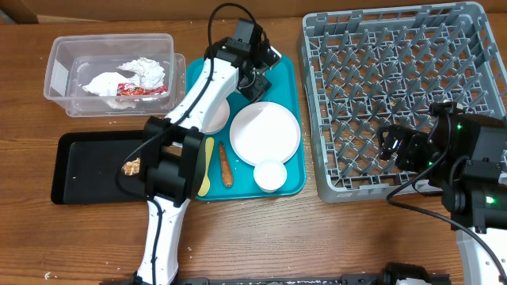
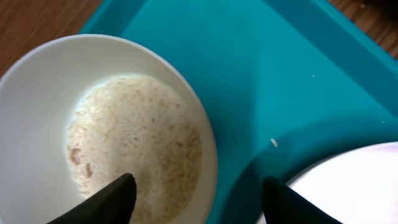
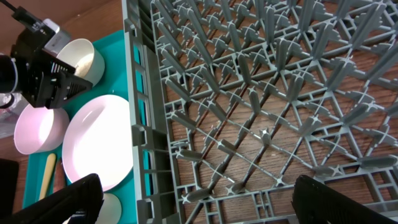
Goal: Sort waste into correct bins and load items into the dishwasher
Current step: 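Grasp the white bowl of rice with the left gripper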
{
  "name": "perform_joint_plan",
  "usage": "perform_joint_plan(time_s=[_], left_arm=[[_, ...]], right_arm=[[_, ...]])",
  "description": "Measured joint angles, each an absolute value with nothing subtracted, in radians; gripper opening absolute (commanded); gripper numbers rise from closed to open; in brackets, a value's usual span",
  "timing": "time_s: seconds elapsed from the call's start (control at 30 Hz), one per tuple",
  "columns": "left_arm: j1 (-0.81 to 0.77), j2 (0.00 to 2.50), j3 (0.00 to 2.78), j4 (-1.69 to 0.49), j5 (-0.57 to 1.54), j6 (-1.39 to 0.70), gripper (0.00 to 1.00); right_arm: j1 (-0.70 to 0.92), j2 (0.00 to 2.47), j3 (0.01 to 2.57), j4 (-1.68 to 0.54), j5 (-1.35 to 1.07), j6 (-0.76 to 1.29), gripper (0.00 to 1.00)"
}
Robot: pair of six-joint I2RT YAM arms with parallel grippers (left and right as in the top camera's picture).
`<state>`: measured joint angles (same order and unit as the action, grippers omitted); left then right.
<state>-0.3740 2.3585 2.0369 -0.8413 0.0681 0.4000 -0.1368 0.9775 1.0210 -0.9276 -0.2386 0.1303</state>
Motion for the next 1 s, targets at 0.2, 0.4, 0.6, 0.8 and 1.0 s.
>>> perform_joint_plan(time_s=[0.2, 0.4, 0.6, 0.8, 1.0], left_arm=[[-0.374, 2.363, 2.037, -0.84, 0.089, 0.389, 0.38], [-0.374, 2.376, 2.037, -0.83, 0.09, 0.381, 0.32], [-0.374, 2.379, 2.037, -0.83, 0.09, 0.373, 0.26], [-0.374, 2.381, 2.037, -0.829, 0.09, 0.373, 0.25], [-0.374, 2.4, 2.037, -0.826, 0.09, 0.373, 0.13]], right_arm=[[-0.137, 0.985, 1.021, -0.927, -0.239, 0.131, 1.0], [-0.137, 0.994, 1.021, -0.927, -0.238, 0.13, 1.0], [-0.137, 1.004, 1.021, -0.927, -0.239, 0.13, 1.0], [-0.137, 1.005, 1.021, -0.927, -0.238, 0.13, 1.0], [-0.137, 1.005, 1.021, -0.927, -0.239, 0.13, 1.0]])
